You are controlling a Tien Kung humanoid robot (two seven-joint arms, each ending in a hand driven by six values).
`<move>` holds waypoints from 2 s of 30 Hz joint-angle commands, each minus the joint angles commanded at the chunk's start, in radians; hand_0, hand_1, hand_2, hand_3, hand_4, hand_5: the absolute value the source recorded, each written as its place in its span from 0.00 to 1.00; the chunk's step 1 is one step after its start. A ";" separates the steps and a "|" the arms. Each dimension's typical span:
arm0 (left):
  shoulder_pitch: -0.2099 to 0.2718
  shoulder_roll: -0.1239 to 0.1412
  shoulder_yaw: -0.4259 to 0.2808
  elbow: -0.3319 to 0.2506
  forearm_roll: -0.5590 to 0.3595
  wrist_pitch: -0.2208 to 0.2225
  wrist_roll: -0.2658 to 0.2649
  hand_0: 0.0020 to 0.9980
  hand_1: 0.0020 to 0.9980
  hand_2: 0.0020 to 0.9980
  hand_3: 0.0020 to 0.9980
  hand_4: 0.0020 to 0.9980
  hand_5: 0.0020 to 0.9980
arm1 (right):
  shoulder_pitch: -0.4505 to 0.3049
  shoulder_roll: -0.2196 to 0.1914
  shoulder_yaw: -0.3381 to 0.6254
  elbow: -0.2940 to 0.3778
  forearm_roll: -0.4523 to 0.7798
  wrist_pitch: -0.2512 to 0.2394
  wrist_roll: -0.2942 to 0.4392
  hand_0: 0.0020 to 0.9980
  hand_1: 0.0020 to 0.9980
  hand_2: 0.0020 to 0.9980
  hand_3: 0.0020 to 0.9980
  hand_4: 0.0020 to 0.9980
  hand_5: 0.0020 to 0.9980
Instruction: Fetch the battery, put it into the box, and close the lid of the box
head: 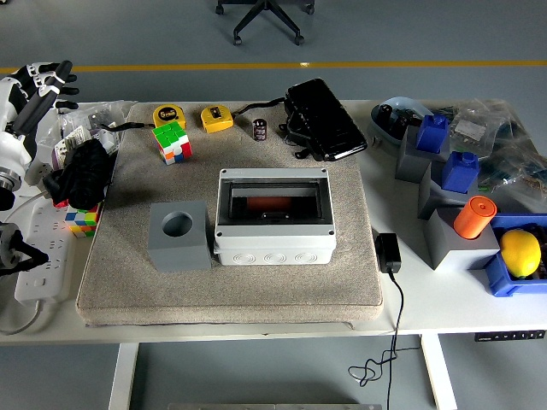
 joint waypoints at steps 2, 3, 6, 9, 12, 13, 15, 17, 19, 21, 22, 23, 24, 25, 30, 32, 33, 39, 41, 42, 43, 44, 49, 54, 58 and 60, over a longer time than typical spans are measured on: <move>0.002 0.000 -0.005 -0.001 -0.001 0.003 -0.001 0.39 0.51 0.55 0.55 0.90 0.53 | 0.001 0.001 -0.001 0.000 0.002 0.000 0.000 0.74 0.71 0.71 0.73 1.00 0.62; 0.002 0.000 -0.006 -0.001 -0.002 0.002 -0.001 0.39 0.51 0.55 0.55 0.90 0.53 | 0.001 0.001 0.000 0.001 0.001 0.000 0.001 0.74 0.71 0.71 0.73 1.00 0.62; 0.000 0.000 -0.006 -0.001 0.001 0.000 0.003 0.39 0.51 0.55 0.55 0.90 0.53 | 0.003 0.001 0.001 0.003 -0.001 0.000 0.001 0.74 0.71 0.71 0.73 1.00 0.62; -0.002 -0.002 -0.005 -0.002 0.005 -0.002 0.009 0.39 0.52 0.55 0.55 0.90 0.53 | 0.005 0.001 0.001 0.004 -0.001 0.001 0.000 0.74 0.71 0.71 0.73 1.00 0.62; -0.002 -0.002 -0.005 -0.002 0.003 0.000 0.008 0.39 0.52 0.55 0.55 0.90 0.53 | 0.004 0.001 0.001 0.003 0.001 0.000 0.000 0.74 0.71 0.71 0.73 1.00 0.62; -0.001 -0.003 -0.005 -0.002 0.002 0.002 0.006 0.39 0.52 0.55 0.55 0.90 0.53 | 0.004 0.001 0.001 0.002 0.001 0.000 0.000 0.74 0.71 0.71 0.73 1.00 0.62; -0.001 -0.002 -0.004 -0.001 0.001 0.002 0.006 0.39 0.51 0.55 0.55 0.90 0.53 | 0.003 0.001 0.001 0.001 0.002 0.000 0.000 0.74 0.71 0.71 0.73 1.00 0.62; -0.002 -0.002 -0.003 -0.001 0.002 0.001 0.008 0.39 0.51 0.55 0.55 0.90 0.53 | 0.003 0.000 0.001 0.001 0.002 0.000 0.000 0.74 0.71 0.71 0.73 1.00 0.62; -0.002 -0.002 -0.003 -0.002 0.002 0.000 0.010 0.39 0.51 0.55 0.55 0.90 0.53 | 0.002 0.000 0.001 0.001 0.002 0.000 0.000 0.74 0.71 0.71 0.73 1.00 0.62; -0.003 -0.003 -0.004 -0.002 0.003 -0.002 0.012 0.39 0.51 0.55 0.55 0.90 0.53 | 0.003 0.001 0.002 0.001 0.001 0.000 0.000 0.74 0.71 0.71 0.73 1.00 0.62; -0.003 -0.003 -0.003 -0.002 0.003 -0.002 0.012 0.39 0.51 0.55 0.55 0.90 0.53 | 0.003 0.001 0.002 0.001 0.001 0.000 0.000 0.74 0.71 0.71 0.73 1.00 0.62; -0.003 -0.003 -0.004 -0.003 0.003 -0.001 0.012 0.39 0.51 0.55 0.55 0.90 0.53 | 0.003 0.001 0.002 0.002 0.000 0.001 0.000 0.74 0.71 0.71 0.73 1.00 0.62; -0.003 -0.003 -0.004 -0.003 0.002 -0.001 0.011 0.39 0.51 0.55 0.55 0.90 0.53 | 0.004 0.001 0.003 0.002 -0.001 0.000 0.000 0.74 0.71 0.71 0.73 1.00 0.62; -0.003 -0.003 -0.004 -0.004 0.002 0.000 0.011 0.39 0.51 0.55 0.55 0.90 0.53 | 0.004 0.001 0.003 0.002 -0.002 0.000 0.001 0.74 0.71 0.71 0.73 1.00 0.62; -0.004 -0.003 -0.004 -0.005 0.003 -0.002 0.017 0.39 0.51 0.55 0.55 0.90 0.53 | 0.004 0.001 0.003 0.003 -0.002 0.000 0.000 0.74 0.71 0.71 0.73 1.00 0.62; -0.005 -0.003 -0.002 -0.006 0.003 -0.002 0.018 0.39 0.51 0.55 0.55 0.90 0.53 | 0.003 0.002 0.003 0.002 -0.001 0.000 0.000 0.74 0.71 0.71 0.73 1.00 0.62; -0.005 -0.003 -0.002 -0.006 0.003 -0.002 0.018 0.39 0.51 0.55 0.55 0.90 0.53 | 0.003 0.002 0.002 0.002 0.000 0.000 0.000 0.74 0.71 0.71 0.73 1.00 0.62; -0.007 -0.003 -0.003 -0.007 0.003 -0.004 0.020 0.39 0.51 0.55 0.55 0.90 0.53 | 0.004 0.000 0.002 0.002 0.000 0.000 0.000 0.74 0.71 0.71 0.73 1.00 0.62; -0.008 -0.004 -0.003 -0.007 0.004 -0.005 0.022 0.39 0.51 0.55 0.55 0.90 0.53 | 0.004 0.000 0.002 0.002 0.000 -0.001 0.000 0.74 0.71 0.71 0.73 1.00 0.62; -0.008 -0.004 -0.002 -0.007 0.004 -0.006 0.022 0.39 0.51 0.55 0.55 0.90 0.53 | 0.004 0.000 0.001 0.002 0.000 -0.001 0.000 0.74 0.71 0.71 0.73 1.00 0.62; -0.008 -0.004 -0.002 -0.007 0.004 -0.006 0.022 0.39 0.51 0.55 0.55 0.90 0.53 | 0.004 0.000 0.001 0.002 0.001 -0.001 0.000 0.74 0.71 0.71 0.73 1.00 0.62; -0.008 -0.005 -0.002 -0.007 0.004 -0.006 0.022 0.39 0.51 0.55 0.55 0.90 0.53 | 0.004 0.000 0.001 0.002 0.001 -0.001 0.000 0.74 0.71 0.71 0.73 1.00 0.62; -0.007 -0.004 -0.004 -0.007 0.005 -0.007 0.024 0.39 0.51 0.55 0.55 0.90 0.53 | 0.003 0.000 0.000 0.002 0.001 0.000 0.000 0.74 0.71 0.71 0.73 1.00 0.62; -0.009 -0.003 -0.002 -0.008 0.005 -0.008 0.024 0.39 0.51 0.55 0.55 0.90 0.53 | 0.003 -0.001 0.001 0.001 0.000 -0.001 0.000 0.74 0.71 0.71 0.73 1.00 0.62; -0.008 -0.002 -0.001 -0.010 0.005 -0.009 0.025 0.39 0.51 0.55 0.55 0.90 0.53 | 0.002 0.000 -0.001 0.001 0.001 0.000 -0.001 0.74 0.71 0.71 0.73 1.00 0.62; -0.007 -0.001 -0.001 -0.010 0.005 -0.009 0.025 0.39 0.51 0.55 0.55 0.90 0.53 | 0.002 -0.001 -0.003 0.001 0.002 0.000 -0.001 0.74 0.71 0.71 0.73 1.00 0.62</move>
